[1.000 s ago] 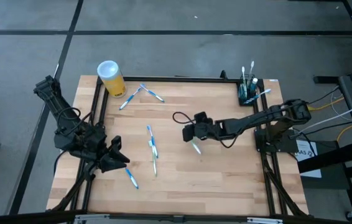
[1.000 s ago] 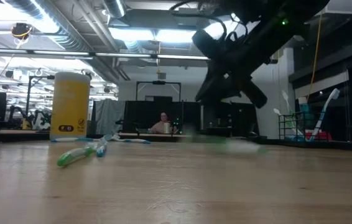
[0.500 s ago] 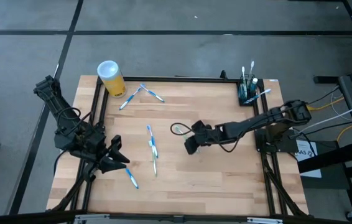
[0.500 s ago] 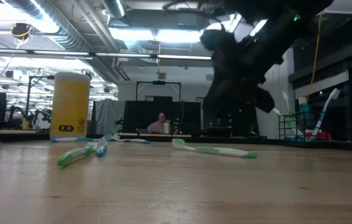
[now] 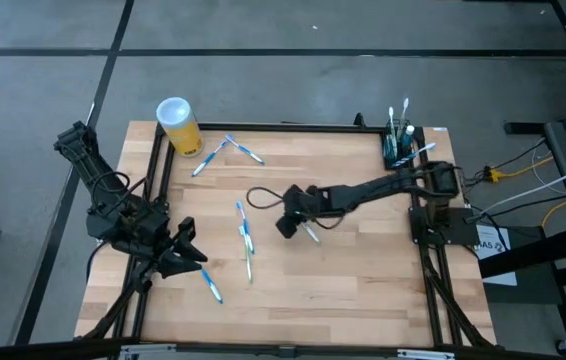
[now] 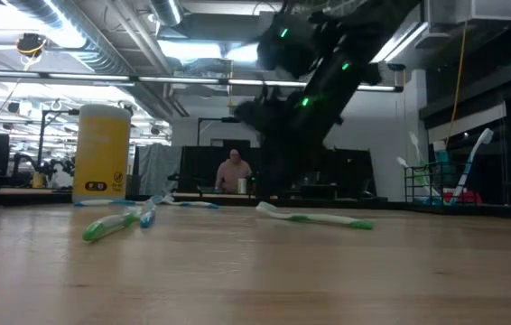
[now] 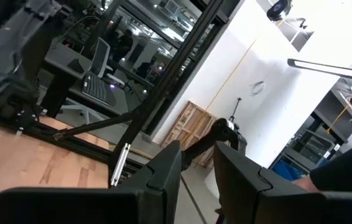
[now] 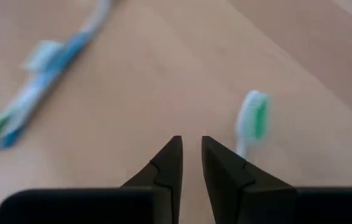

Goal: Pick & Place toothbrushing station
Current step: Put the green toothbrush into the mesh organizer

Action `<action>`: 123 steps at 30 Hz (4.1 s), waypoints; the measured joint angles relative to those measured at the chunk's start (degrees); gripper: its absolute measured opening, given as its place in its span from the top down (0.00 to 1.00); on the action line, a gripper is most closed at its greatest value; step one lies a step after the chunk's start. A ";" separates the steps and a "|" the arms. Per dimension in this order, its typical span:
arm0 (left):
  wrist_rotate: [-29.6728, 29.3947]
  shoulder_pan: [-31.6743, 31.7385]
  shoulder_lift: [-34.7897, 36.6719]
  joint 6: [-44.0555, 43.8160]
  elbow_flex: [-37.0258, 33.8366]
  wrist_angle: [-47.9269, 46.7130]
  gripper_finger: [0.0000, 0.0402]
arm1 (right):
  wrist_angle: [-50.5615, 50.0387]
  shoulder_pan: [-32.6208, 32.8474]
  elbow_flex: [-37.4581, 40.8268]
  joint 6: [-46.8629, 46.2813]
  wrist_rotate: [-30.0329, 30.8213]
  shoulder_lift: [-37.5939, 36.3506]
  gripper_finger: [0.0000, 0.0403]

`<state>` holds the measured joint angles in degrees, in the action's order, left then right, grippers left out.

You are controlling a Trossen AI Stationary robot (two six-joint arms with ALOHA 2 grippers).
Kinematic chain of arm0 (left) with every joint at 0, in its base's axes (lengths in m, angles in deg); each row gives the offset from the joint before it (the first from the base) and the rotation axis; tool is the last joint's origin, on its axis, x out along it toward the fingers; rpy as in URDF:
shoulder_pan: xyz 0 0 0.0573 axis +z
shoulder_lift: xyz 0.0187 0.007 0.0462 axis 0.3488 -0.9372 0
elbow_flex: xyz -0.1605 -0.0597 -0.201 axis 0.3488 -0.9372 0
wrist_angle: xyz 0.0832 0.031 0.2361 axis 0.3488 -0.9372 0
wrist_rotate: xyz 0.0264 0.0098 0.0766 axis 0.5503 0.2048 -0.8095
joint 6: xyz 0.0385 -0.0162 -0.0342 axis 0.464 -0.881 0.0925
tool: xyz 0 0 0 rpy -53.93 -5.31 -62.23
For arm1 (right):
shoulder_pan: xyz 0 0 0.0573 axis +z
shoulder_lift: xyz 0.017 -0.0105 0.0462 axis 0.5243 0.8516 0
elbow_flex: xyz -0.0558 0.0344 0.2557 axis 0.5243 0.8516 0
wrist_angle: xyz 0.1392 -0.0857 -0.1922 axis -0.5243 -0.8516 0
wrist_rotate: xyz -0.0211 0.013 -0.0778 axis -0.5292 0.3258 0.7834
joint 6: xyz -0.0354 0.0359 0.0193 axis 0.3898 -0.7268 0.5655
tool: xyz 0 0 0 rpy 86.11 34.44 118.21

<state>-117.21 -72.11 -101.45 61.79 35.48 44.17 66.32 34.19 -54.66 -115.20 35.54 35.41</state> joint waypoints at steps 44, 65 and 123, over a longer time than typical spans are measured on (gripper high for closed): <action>1.41 0.06 2.08 5.78 0.00 1.44 0.77 | -13.31 -6.06 -15.86 -9.10 -3.59 2.43 0.87; 1.48 -5.51 2.08 10.54 0.00 1.48 0.77 | -29.42 -11.48 -18.90 -13.83 -6.22 5.24 0.51; -2.78 -7.83 3.19 9.43 0.00 1.88 0.77 | -4.17 -1.15 -18.75 -0.58 45.93 -7.46 1.00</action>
<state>-119.99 -79.95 -98.26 71.22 35.48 46.06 62.15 33.04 -73.40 -115.79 81.47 27.95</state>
